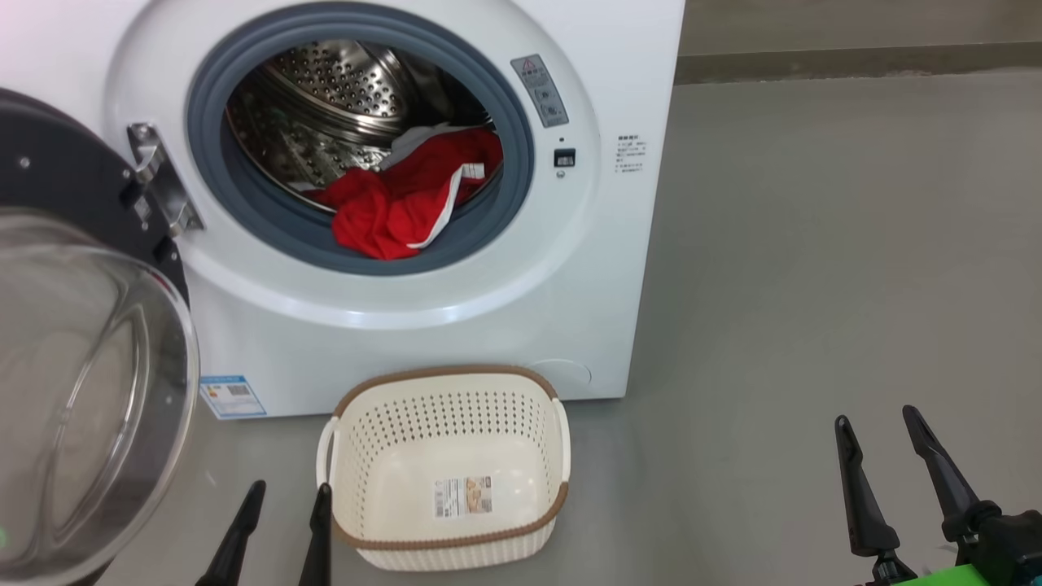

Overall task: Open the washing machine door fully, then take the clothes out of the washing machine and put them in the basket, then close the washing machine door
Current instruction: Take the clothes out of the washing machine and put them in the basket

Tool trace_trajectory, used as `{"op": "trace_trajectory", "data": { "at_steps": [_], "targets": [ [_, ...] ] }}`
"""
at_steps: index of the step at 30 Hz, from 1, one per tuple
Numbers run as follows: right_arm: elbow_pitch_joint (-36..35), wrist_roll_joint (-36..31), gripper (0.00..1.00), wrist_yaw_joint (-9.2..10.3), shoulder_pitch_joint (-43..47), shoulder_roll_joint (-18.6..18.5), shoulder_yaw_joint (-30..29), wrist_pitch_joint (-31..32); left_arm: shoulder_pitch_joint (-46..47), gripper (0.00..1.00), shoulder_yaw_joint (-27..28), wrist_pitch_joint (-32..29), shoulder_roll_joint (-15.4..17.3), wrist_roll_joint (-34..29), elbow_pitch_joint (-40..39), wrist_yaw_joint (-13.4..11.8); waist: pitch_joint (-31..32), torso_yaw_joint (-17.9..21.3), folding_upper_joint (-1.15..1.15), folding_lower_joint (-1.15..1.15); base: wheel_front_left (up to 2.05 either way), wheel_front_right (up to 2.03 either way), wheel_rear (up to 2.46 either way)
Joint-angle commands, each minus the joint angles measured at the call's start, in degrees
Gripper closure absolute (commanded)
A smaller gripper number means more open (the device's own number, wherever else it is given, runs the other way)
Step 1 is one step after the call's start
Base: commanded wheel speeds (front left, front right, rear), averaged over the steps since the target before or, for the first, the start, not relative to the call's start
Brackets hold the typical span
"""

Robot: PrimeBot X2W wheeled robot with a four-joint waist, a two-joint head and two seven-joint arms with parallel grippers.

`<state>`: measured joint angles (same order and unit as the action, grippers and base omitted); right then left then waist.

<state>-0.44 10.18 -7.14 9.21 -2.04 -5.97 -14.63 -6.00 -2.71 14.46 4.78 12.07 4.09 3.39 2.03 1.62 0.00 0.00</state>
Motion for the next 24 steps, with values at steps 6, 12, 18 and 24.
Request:
{"op": "trace_trajectory", "data": {
  "at_steps": [6, 12, 18, 24],
  "targets": [
    [-1.5, 0.31, 0.0, -0.35, -1.5, -0.84, 1.65, -0.37, 2.06, 0.0, 1.76, 0.53, 0.13, 0.2, -3.47, 0.88, -0.59, -0.1, 0.0, 0.0, 1.86, -1.86, 0.0],
    [-1.44, 0.32, 0.0, -0.35, -1.62, -0.84, 1.71, -0.37, 1.61, 0.0, 1.64, 0.53, -0.2, -0.33, -3.05, 0.6, -0.9, -0.36, 0.0, 0.0, 1.28, -1.28, 0.0],
    [-1.52, 0.38, 0.0, -0.35, -1.8, -0.84, 1.81, -0.37, 1.79, 0.0, 1.94, 0.53, -0.54, -0.87, -3.18, -0.3, -1.1, -0.57, 0.0, 0.0, 0.49, -0.49, 0.0],
    [-1.57, 0.49, 0.0, -0.35, -1.78, -0.84, 2.02, -0.37, 1.74, 0.0, 2.0, 0.53, -0.84, -1.13, -3.2, -0.69, -1.21, -0.67, 0.0, 0.0, 0.02, -0.02, 0.0]
  ]
}}
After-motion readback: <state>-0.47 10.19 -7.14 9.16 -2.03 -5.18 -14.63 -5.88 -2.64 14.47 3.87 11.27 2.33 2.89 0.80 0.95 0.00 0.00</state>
